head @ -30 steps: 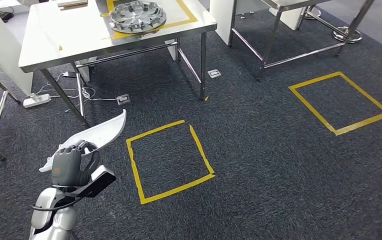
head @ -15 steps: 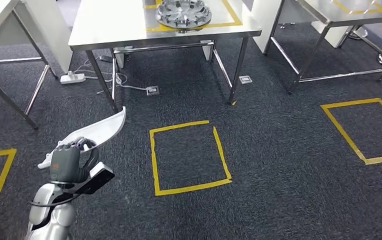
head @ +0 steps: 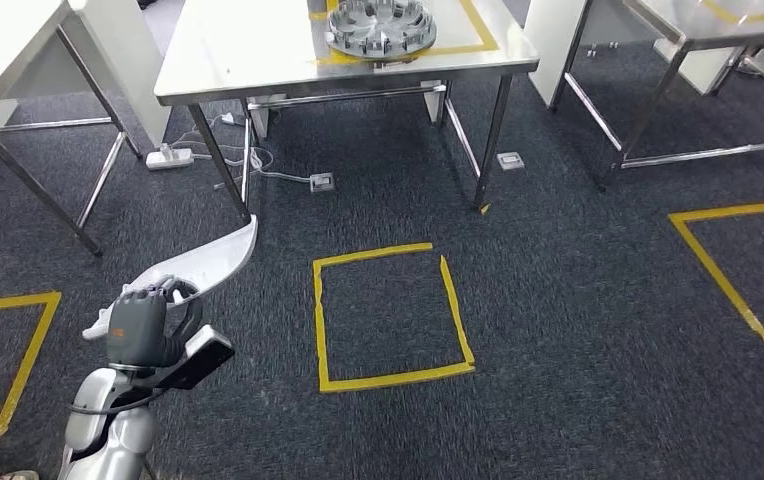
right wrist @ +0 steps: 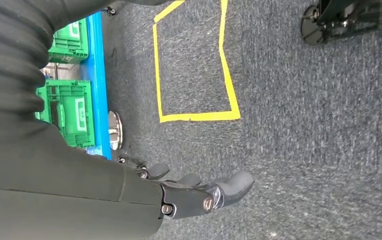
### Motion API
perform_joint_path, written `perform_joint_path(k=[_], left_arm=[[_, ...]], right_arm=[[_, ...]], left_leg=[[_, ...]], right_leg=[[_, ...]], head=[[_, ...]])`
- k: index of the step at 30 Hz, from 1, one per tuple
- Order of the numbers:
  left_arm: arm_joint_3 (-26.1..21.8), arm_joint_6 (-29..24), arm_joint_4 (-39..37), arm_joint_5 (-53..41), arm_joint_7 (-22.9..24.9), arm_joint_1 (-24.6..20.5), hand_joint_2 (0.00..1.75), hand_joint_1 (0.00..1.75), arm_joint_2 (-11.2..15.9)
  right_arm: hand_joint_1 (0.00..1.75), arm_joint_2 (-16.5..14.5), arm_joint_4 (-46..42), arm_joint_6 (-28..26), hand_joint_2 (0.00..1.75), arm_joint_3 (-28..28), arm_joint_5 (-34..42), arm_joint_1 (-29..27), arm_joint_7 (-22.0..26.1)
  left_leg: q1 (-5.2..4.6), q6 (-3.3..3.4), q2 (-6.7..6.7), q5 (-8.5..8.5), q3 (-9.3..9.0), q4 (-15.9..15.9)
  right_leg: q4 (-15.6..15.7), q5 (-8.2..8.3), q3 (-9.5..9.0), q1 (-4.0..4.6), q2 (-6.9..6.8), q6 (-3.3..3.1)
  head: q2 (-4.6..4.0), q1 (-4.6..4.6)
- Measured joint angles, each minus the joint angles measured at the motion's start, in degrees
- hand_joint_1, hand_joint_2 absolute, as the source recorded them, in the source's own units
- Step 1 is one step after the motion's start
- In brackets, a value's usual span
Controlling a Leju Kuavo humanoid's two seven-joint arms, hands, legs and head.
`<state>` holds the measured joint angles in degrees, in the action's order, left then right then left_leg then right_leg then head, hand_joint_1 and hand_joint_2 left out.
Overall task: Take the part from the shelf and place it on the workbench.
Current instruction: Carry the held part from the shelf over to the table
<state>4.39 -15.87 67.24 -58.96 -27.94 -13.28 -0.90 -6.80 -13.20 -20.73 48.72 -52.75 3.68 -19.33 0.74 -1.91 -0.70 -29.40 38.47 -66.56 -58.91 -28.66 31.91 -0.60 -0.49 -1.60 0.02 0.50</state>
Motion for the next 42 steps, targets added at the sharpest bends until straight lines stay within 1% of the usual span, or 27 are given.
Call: perform_joint_path(k=[2,3,4,6,7,9,12,14,15,17,19,20,21,23,24,25,27,28,29,31,33,34,35,36,39,40,42], left_arm=[[-0.1,0.1,-0.1,-0.1,0.2,0.2,1.75,1.59,0.0],[-0.1,0.1,-0.1,-0.2,0.3,0.3,1.75,1.59,0.0],[-0.1,0.2,-0.1,-0.2,0.3,0.3,1.75,1.59,0.0],[-0.2,0.3,-0.2,-0.3,0.3,0.3,1.75,1.59,0.0],[-0.2,0.4,-0.2,-0.3,0.3,0.3,1.75,1.59,0.0],[-0.2,0.5,-0.2,-0.3,0.4,0.2,1.75,1.59,0.1],[-0.3,0.7,-0.2,-0.3,0.5,0.2,1.75,1.59,0.1],[-0.3,0.9,-0.1,-0.3,0.6,0.2,1.75,1.59,0.0],[-0.3,0.9,-0.1,-0.3,0.7,0.2,1.75,1.59,0.0],[-0.3,1.0,-0.1,-0.3,0.7,0.2,1.75,1.59,-0.1],[-0.3,1.1,-0.1,-0.3,0.8,0.3,1.75,1.59,-0.1],[-0.3,1.1,-0.1,-0.3,0.8,0.3,1.75,1.59,-0.1],[-0.3,1.1,-0.1,-0.3,0.8,0.4,1.75,1.59,-0.1],[-0.3,1.1,-0.3,-0.3,0.9,0.6,1.75,1.59,-0.1],[-0.3,1.1,-0.3,-0.3,0.9,0.8,1.75,1.59,-0.2],[-0.3,1.2,-0.2,-0.3,0.9,1.0,1.75,1.59,-0.2],[-0.3,1.2,0.3,-0.3,0.9,0.8,1.75,1.59,-0.3],[-0.3,1.2,0.5,-0.3,0.9,0.5,1.75,1.59,-0.3],[-0.3,1.2,0.6,-0.3,0.9,0.1,1.75,1.59,-0.3],[-0.3,1.3,0.7,-0.3,0.9,-0.1,1.75,1.59,-0.4],[-0.3,1.4,0.5,-0.4,1.0,0.5,1.75,1.59,-0.4],[-0.4,1.5,0.4,-0.4,1.0,0.9,1.75,1.59,-0.4],[-0.4,1.5,0.3,-0.4,1.0,1.1,1.75,1.59,-0.4],[-0.4,1.5,0.2,-0.4,1.0,1.2,1.75,1.59,-0.4],[-0.6,1.2,-0.2,-0.5,1.0,1.9,1.75,1.59,0.0],[-0.7,1.1,-0.3,-0.5,0.9,2.2,1.75,1.59,0.1],[-0.8,0.8,-0.2,-0.4,0.9,2.2,1.75,1.59,0.1]], right_arm=[[0.00,-0.1,0.0,0.0,1.75,0.0,0.0,-0.1,0.0],[0.00,-0.1,0.0,0.0,1.75,0.0,-0.1,-0.1,0.0],[0.00,-0.2,0.0,0.0,1.75,0.0,-0.1,-0.1,0.0],[0.00,-0.3,0.0,-0.1,1.75,0.0,-0.2,-0.1,0.0],[0.00,-0.4,0.0,-0.1,1.75,0.0,-0.3,-0.1,0.0],[0.00,-0.5,0.0,-0.2,1.75,0.0,-0.5,0.1,0.1],[0.00,-0.5,0.0,0.0,1.75,0.0,-0.6,0.2,0.1],[0.00,-0.6,0.0,0.1,1.75,0.0,-0.8,0.2,-0.2],[0.00,-0.6,0.0,0.2,1.75,0.0,-0.9,0.2,-0.2],[0.00,-0.6,0.0,0.3,1.75,0.0,-0.9,0.1,-0.1],[0.00,-0.6,0.0,0.3,1.75,0.0,-1.0,-0.3,-0.2],[0.00,-0.6,0.0,0.4,1.75,0.0,-1.0,-0.5,-0.3],[0.00,-0.6,0.0,0.5,1.75,0.0,-1.1,-0.7,-0.4],[0.00,-0.6,0.1,0.8,1.75,0.0,-1.1,-1.2,-0.2],[0.00,-0.6,0.1,1.0,1.75,0.0,-1.1,-1.3,0.0],[0.00,-0.6,0.1,1.2,1.75,0.0,-1.1,-1.4,0.0],[0.00,-0.6,0.1,1.6,1.75,0.0,-1.2,-1.0,-0.9],[0.00,-0.6,0.1,1.6,1.75,0.0,-1.3,-0.7,-1.9],[0.00,-0.5,0.1,1.6,1.75,0.0,-1.4,-0.3,-2.7],[0.00,-0.5,0.1,1.6,1.75,0.0,-1.7,0.0,-3.1],[0.00,-0.5,0.1,1.5,1.75,0.1,-1.7,-0.1,-1.9],[0.00,-0.5,0.1,1.5,1.75,0.1,-1.7,-0.3,-1.4],[0.00,-0.5,0.1,1.5,1.75,0.1,-1.6,-0.5,-1.3],[0.00,-0.6,0.1,1.5,1.75,0.1,-1.6,-0.6,-1.4],[0.00,-0.7,0.1,1.5,1.75,0.1,-1.6,-0.8,-2.2],[0.00,-0.7,0.2,1.4,1.75,0.2,-1.7,-0.8,-2.2],[0.00,-0.7,0.2,1.3,1.75,0.2,-1.7,-0.5,-2.1]], left_leg=[[0.04,-0.21,0.18,-2.53,3.64,-7.0],[0.03,-0.23,0.23,-2.51,4.67,-8.7],[0.04,-0.17,0.27,-1.33,4.62,-8.3],[0.02,0.12,0.50,2.84,1.66,-1.8],[-0.14,0.32,0.67,4.02,-0.18,1.9],[-0.46,1.07,0.86,3.91,-2.48,6.1],[-0.45,2.49,0.41,2.49,-3.93,7.2],[-0.33,3.27,0.15,1.67,-5.87,7.7],[-0.34,3.51,0.12,1.15,-6.80,8.0],[-0.41,3.72,-0.11,-0.08,-8.67,8.5],[-0.44,3.69,-0.47,-1.60,-10.91,8.9],[-0.47,3.63,-0.62,-2.50,-12.16,9.1],[-0.49,3.54,-0.72,-3.49,-13.23,9.2],[-0.59,3.18,-0.94,-5.69,-15.15,9.2],[-0.55,2.88,-1.05,-6.78,-16.09,9.5],[-0.46,2.47,-1.18,-7.42,-17.38,9.6],[-0.16,1.66,-1.17,-7.07,-19.05,9.1],[-0.09,1.33,-0.90,-5.89,-18.56,6.9],[-0.08,1.10,-0.54,-4.69,-16.78,3.6],[-0.12,0.80,0.13,-4.81,-10.80,-4.4],[-0.11,0.60,0.29,-9.69,-4.68,-8.4],[-0.11,0.51,0.31,-12.12,-2.20,-8.3],[-0.11,0.41,0.33,-13.11,-0.19,-7.0],[-0.11,0.34,0.38,-11.52,1.41,-4.8],[-0.19,0.51,1.02,3.92,4.00,3.8],[-0.16,0.77,1.14,7.44,3.98,5.2],[0.05,1.52,0.98,8.03,2.87,5.2]], right_leg=[[0.0,-0.40,-0.28,0.05,-0.04,-0.20],[0.0,-0.71,-0.52,0.06,-0.03,-0.20],[-0.1,-1.05,-0.90,0.07,-0.02,-0.11],[0.0,-1.95,-1.95,0.04,-0.06,0.22],[0.0,-2.46,-2.40,0.10,-0.12,0.52],[0.3,-3.18,-3.15,0.20,-0.27,1.32],[-0.5,-2.84,-4.03,0.21,-0.33,2.31],[-4.8,-2.54,-1.83,0.11,-0.10,2.63],[-8.3,-2.82,0.64,0.10,0.06,2.78],[-14.5,-5.07,6.51,0.11,0.29,3.04],[-15.3,-7.81,10.42,0.11,0.34,3.10],[-13.4,-7.79,11.27,0.11,0.35,2.98],[-10.2,-5.56,11.62,0.15,0.37,2.70],[-3.3,3.93,11.60,0.51,0.42,1.93],[-1.2,7.75,11.24,0.87,0.46,1.62],[-0.1,9.53,10.68,1.21,0.50,1.33],[0.0,7.91,8.69,1.54,0.50,0.74],[0.2,7.00,7.47,1.41,0.51,0.35],[0.3,6.16,6.23,1.25,0.49,0.04],[0.4,4.07,3.67,0.87,0.53,-0.29],[0.5,1.58,0.79,0.57,0.65,-0.32],[0.5,0.23,-0.87,0.40,0.75,-0.26],[0.5,-1.13,-2.58,0.25,0.83,-0.15],[0.5,-2.48,-4.24,0.10,0.87,0.02],[0.7,-6.56,-8.22,0.12,1.28,0.87],[0.7,-7.56,-9.48,0.29,1.43,1.24],[-0.9,-7.39,-10.28,0.54,1.46,1.94]], head=[[0.00,0.04],[0.00,0.04],[0.00,0.04],[0.00,0.04],[0.00,0.05],[0.00,0.08],[0.00,-0.03],[-0.01,-0.24],[-0.01,-0.38],[-0.01,-0.54],[0.00,-0.61],[0.00,-0.64],[-0.01,-0.68],[-0.01,-0.61],[-0.01,-0.51],[-0.01,-0.40],[-0.01,-0.39],[-0.01,-0.40],[0.00,-0.38],[0.00,-0.30],[-0.01,-0.33],[-0.01,-0.32],[-0.01,-0.31],[-0.01,-0.33],[-0.01,-0.17],[-0.01,-0.10],[0.00,-0.12]])
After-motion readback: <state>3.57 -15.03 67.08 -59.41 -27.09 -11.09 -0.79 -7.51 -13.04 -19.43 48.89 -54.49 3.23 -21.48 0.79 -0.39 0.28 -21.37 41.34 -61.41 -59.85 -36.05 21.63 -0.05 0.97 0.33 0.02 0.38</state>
